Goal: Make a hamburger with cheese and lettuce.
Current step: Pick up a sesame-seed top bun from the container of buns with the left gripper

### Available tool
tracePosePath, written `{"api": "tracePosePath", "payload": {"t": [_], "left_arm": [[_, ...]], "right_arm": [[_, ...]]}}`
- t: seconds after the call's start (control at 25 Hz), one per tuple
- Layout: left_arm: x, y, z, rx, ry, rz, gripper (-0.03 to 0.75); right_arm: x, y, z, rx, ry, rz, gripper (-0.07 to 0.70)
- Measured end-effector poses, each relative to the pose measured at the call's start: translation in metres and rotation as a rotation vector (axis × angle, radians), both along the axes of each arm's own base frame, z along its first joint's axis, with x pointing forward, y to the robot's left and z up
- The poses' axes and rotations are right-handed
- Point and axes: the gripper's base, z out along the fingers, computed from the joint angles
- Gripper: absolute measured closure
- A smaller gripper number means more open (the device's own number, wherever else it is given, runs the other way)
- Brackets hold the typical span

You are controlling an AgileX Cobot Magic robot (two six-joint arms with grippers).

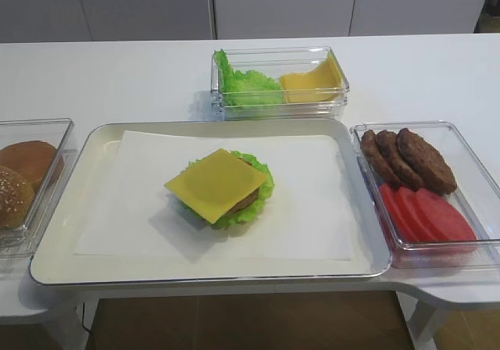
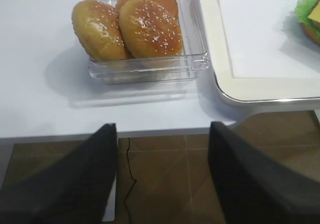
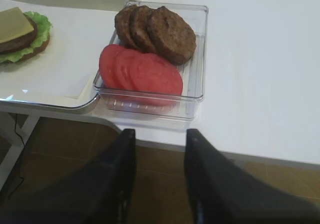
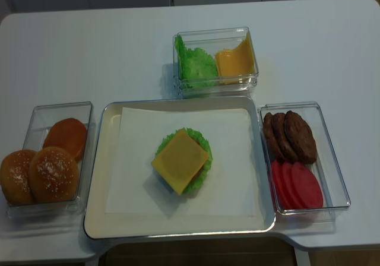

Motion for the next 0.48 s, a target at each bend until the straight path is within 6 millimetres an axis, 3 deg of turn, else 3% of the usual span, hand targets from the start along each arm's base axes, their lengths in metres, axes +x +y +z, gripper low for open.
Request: {"api": "tracePosePath", "payload": {"t": [0.48], "left_arm": [[0.0, 0.0, 0.0, 0.0, 0.0, 0.0, 0.285]], "right_arm": [[0.0, 0.0, 0.0, 0.0, 0.0, 0.0, 0.391]]}}
